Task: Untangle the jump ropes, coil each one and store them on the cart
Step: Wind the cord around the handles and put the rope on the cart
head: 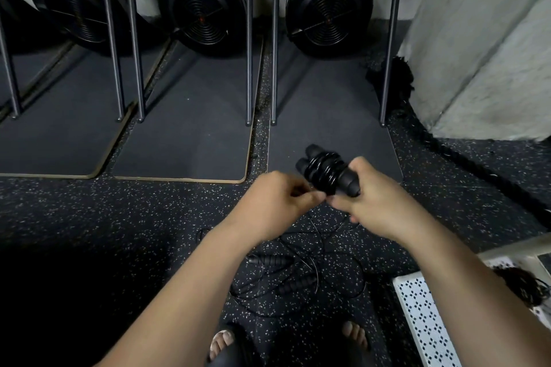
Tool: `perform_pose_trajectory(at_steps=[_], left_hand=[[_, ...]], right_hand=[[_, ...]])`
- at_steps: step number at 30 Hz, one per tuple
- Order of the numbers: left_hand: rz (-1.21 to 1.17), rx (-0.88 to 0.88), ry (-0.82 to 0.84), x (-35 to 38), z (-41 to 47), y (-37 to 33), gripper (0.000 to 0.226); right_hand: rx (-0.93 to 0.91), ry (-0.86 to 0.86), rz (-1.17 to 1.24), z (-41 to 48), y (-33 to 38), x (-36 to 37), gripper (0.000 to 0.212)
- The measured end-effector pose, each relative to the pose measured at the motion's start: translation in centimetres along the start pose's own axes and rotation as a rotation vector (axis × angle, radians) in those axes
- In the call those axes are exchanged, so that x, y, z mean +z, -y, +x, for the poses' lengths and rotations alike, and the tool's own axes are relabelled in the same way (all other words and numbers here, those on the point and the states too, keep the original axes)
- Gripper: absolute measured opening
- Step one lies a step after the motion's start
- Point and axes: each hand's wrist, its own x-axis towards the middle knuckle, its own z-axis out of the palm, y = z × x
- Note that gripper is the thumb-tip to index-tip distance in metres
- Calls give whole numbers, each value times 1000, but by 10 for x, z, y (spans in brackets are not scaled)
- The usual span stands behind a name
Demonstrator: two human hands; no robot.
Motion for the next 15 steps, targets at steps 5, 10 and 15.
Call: perform_pose_trajectory(at_steps=[5, 10, 15], left_hand=[[25, 33, 146, -3, -2, 7, 17], [-154, 45, 289, -4, -6, 1, 27], [-421, 81, 339, -16, -9, -2, 33]], right_hand=[[10, 391, -207, -7, 0, 11, 39], [-77, 754, -187, -23, 13, 4, 48], [-200, 972, 119, -37, 22, -12, 56]])
